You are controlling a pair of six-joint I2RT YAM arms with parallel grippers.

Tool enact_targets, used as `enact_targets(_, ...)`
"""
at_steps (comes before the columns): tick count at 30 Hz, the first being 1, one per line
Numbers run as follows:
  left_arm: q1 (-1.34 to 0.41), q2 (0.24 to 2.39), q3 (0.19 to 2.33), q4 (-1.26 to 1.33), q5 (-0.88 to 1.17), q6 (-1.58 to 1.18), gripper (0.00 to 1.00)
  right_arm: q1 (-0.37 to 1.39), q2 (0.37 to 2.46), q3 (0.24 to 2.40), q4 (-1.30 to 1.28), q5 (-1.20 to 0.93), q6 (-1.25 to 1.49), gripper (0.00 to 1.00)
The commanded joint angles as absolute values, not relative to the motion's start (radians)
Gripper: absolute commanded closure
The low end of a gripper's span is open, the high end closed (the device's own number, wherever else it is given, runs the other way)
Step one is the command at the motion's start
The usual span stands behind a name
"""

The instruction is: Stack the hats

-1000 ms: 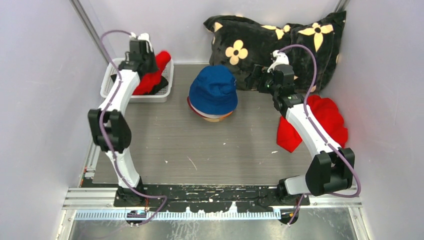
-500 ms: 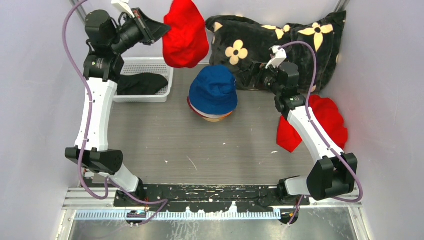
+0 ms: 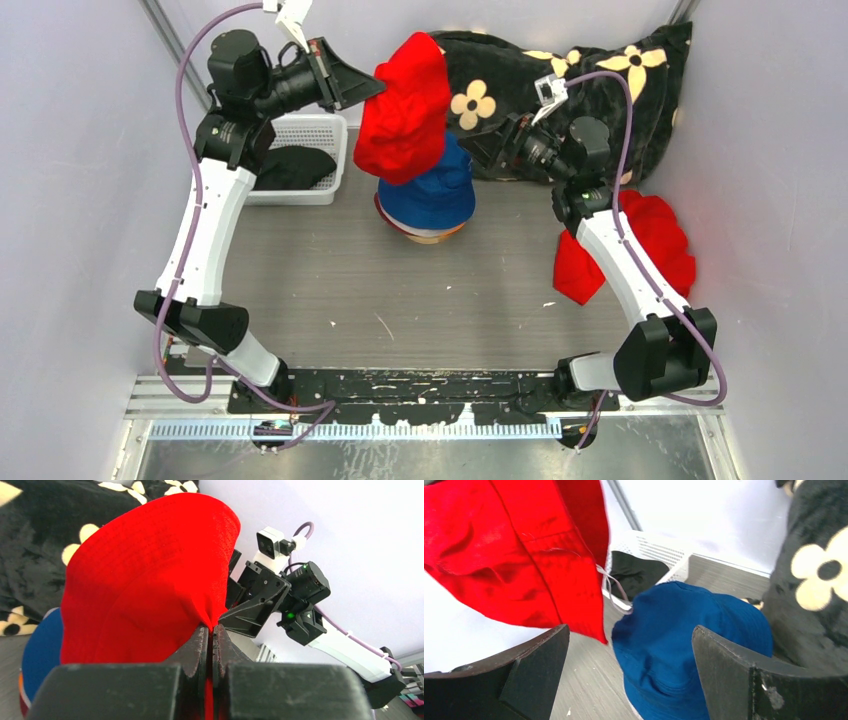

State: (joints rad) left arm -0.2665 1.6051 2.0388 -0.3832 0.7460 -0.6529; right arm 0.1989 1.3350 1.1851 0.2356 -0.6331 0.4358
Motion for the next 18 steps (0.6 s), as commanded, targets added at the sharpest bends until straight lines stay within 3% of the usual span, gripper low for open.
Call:
enact_targets(1, -0.288, 1.543, 2.044, -0.373, 0.763, -0.686, 1.0, 0.196, 1.336, 1.233, 0.409, -0.751, 0.54, 0.04)
enact_targets(18, -0.332, 1.547, 2.038, -0.388, 0.755, -0.69, 1.0, 0.24, 1.565, 1.267, 0.967, -0.944, 0.905, 0.09)
